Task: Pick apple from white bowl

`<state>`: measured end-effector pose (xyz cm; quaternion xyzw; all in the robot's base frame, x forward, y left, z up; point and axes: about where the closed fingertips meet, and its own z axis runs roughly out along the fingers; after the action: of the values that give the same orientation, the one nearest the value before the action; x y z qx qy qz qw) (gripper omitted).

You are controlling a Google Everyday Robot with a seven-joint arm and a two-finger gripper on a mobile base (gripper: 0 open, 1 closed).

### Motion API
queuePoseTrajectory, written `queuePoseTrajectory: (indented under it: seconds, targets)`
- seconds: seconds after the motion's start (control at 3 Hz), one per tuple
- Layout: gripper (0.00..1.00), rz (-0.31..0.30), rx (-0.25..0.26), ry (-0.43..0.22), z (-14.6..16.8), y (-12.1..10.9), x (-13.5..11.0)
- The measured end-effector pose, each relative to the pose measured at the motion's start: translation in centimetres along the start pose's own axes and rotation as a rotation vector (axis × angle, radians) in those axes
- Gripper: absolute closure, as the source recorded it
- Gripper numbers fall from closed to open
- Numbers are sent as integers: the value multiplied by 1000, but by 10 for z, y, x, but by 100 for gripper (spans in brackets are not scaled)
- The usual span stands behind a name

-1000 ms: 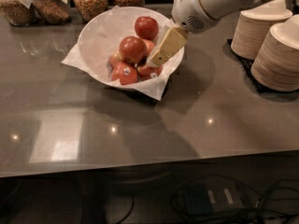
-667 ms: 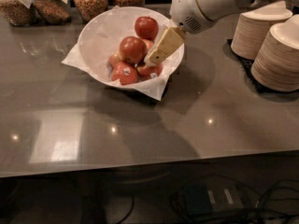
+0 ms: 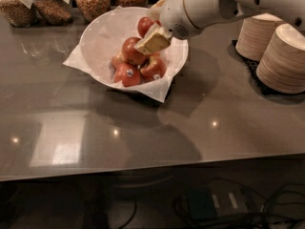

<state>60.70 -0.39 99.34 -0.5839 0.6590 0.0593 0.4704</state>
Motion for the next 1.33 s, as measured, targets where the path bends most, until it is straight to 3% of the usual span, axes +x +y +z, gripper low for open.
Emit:
queuePoseTrajectory:
  seconds: [0.33,1.33]
  targets:
    - [50,3,-11,-1,6,3,2]
    - [46,31,-62,7,40,10,16]
